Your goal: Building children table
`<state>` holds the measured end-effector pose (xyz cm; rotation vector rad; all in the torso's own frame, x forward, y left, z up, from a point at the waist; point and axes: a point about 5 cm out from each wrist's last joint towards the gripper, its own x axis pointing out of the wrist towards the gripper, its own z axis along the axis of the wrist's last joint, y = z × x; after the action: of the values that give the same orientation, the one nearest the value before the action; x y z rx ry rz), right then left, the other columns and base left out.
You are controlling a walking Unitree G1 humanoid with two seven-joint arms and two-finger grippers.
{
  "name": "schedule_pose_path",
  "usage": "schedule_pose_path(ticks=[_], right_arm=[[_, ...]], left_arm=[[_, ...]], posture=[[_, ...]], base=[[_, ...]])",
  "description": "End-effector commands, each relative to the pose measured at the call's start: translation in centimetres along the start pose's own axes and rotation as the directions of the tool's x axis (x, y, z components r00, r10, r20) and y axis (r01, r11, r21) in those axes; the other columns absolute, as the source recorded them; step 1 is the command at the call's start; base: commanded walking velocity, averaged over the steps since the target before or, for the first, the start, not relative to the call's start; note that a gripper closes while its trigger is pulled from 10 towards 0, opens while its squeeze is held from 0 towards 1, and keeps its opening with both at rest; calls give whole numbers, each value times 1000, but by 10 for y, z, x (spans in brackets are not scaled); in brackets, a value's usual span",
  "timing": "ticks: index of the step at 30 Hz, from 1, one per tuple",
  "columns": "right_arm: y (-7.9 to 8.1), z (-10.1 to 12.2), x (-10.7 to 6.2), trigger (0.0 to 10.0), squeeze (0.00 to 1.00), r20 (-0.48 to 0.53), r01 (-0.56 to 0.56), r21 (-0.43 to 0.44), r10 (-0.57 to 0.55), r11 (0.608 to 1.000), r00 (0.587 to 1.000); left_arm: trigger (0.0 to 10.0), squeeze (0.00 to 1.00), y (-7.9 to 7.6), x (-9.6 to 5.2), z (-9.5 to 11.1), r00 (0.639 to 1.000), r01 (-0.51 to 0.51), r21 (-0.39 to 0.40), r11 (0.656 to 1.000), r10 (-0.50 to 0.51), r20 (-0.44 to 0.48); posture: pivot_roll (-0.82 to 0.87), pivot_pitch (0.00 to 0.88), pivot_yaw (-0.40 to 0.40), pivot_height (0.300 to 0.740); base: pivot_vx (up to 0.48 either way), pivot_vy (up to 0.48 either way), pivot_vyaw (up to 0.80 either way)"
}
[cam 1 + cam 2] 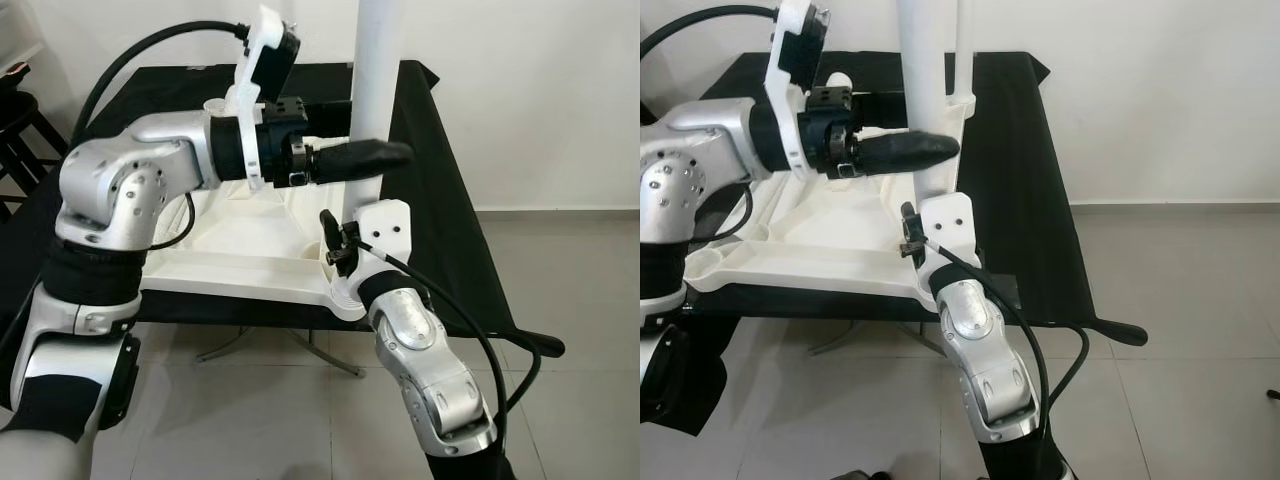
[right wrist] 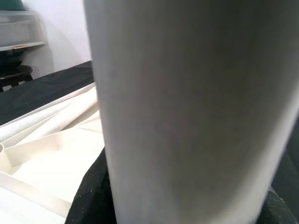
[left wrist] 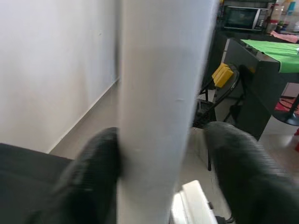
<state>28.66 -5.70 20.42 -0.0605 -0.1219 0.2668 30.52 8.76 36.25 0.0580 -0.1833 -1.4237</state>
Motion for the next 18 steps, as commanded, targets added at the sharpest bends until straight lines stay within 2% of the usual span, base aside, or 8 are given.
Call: schedule_pose_path(ticks=[1, 13, 14, 15, 17, 18], right_arm=[[11, -37, -1, 10000, 0, -186, -56, 7, 57, 998, 981], [11, -35, 0, 10000, 0, -174, -60, 20, 62, 998, 983], [13, -28, 2, 10000, 1000, -132, -134, 51, 139, 990, 981], [13, -28, 2, 10000, 1000, -132, -134, 51, 139, 990, 981], [16, -7, 7, 10000, 1000, -10, -343, 93, 345, 935, 939], [11, 4, 10, 10000, 1000, 40, -451, 89, 449, 888, 893]], left_arm=[[0, 0, -8, 13, 1, 995, 103, 8, 995, -103, -8], [0, 0, -4, 13, -2, 995, 99, 6, 995, -99, -15], [0, 0, -5, 13, -1, 994, 106, 10, 994, -106, -17], [0, 0, -5, 13, -1, 994, 106, 10, 994, -106, -17], [0, 0, -6, 13, -1, 993, 116, 18, 993, -116, -20], [0, 0, -8, 13, -1, 992, 124, 20, 992, -123, -21]], posture=[[-17, 127, 26, 740], [-19, 124, 28, 740], [-18, 124, 31, 740], [-18, 124, 31, 740], [-20, 123, 32, 740], [-24, 121, 32, 740]], base=[[0, 0, 0], [0, 0, 0], [0, 0, 0], [0, 0, 0], [0, 0, 0], [0, 0, 0]])
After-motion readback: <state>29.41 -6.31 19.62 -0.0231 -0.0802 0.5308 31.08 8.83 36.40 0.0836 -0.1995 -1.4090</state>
